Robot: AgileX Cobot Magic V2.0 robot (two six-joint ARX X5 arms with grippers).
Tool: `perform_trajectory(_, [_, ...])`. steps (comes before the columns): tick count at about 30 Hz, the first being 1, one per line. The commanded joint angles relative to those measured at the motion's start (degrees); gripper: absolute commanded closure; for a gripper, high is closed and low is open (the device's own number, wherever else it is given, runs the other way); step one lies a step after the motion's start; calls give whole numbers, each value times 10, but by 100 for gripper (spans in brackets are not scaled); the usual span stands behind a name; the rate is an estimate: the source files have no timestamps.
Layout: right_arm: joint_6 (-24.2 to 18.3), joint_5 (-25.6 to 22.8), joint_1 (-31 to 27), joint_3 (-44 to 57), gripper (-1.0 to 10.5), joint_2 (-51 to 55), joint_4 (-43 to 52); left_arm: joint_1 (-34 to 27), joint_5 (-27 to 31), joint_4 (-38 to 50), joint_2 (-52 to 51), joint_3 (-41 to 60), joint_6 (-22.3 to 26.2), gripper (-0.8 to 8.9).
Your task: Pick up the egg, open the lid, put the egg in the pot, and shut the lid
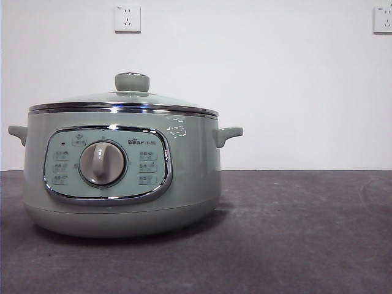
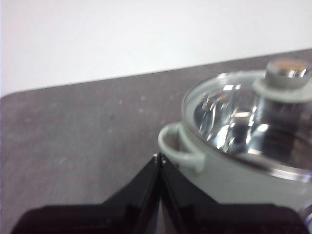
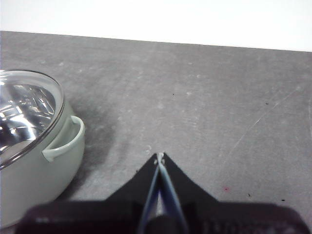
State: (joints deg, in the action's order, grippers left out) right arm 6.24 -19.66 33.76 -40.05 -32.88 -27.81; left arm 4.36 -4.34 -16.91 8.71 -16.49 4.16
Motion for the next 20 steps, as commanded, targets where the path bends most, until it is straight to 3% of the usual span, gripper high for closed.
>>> perform_trajectory(1, [6, -2, 0, 3, 946, 0, 3, -20, -5, 12, -20, 37, 17, 816])
perform_trajectory(11, [6, -2, 0, 3, 946, 0, 3, -43, -5, 55, -86, 145, 23, 816])
perform_trajectory(20, [6, -2, 0, 3, 946, 0, 3, -44, -3, 63, -86, 162, 18, 816])
